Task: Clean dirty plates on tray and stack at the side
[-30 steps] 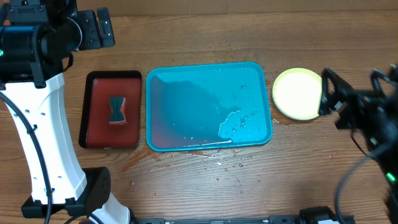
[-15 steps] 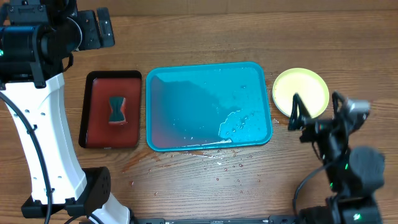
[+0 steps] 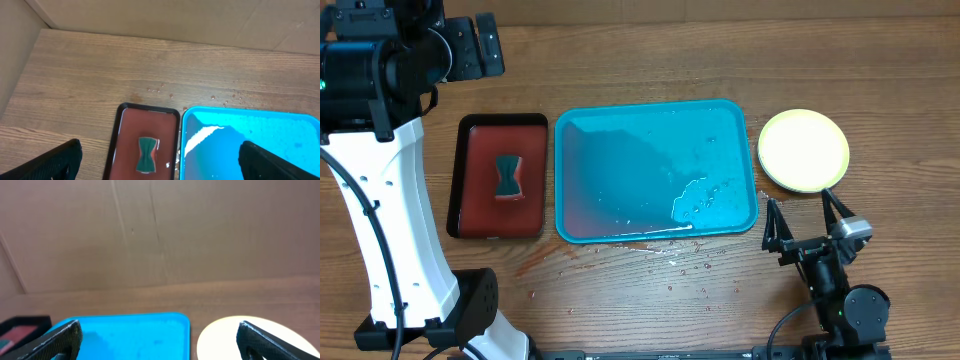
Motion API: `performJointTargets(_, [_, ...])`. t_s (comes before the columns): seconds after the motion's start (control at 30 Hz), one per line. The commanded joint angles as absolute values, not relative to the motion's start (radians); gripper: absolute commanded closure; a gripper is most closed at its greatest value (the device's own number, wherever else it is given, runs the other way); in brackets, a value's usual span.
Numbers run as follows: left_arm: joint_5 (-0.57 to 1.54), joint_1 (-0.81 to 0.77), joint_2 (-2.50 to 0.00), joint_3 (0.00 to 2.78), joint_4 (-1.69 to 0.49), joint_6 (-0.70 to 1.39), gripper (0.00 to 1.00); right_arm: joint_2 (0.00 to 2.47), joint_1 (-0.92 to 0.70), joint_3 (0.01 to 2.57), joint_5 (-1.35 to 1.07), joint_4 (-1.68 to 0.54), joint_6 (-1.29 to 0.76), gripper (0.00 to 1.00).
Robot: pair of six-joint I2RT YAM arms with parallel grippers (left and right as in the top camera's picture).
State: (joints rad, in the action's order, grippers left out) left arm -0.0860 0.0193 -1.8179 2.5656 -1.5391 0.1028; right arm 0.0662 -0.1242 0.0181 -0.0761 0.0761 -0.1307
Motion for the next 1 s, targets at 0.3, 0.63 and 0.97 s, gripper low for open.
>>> performJointTargets(0.3, [-0.085,0.019,-1.825,2.568,-1.540,0.116,0.00,0.002,-0.125,0.008,-0.113,-0.076,-0.130,0.00])
performJointTargets(0.63, [-0.085,0.019,-1.825,2.568,-1.540,0.116,0.00,0.003,-0.125,0.008,-0.113,-0.075,-0.130,0.00])
performJointTargets(0.97, [-0.085,0.019,-1.825,2.568,-1.541,0.116,0.00,0.003,-0.125,0.008,-0.113,-0.075,-0.130,0.00])
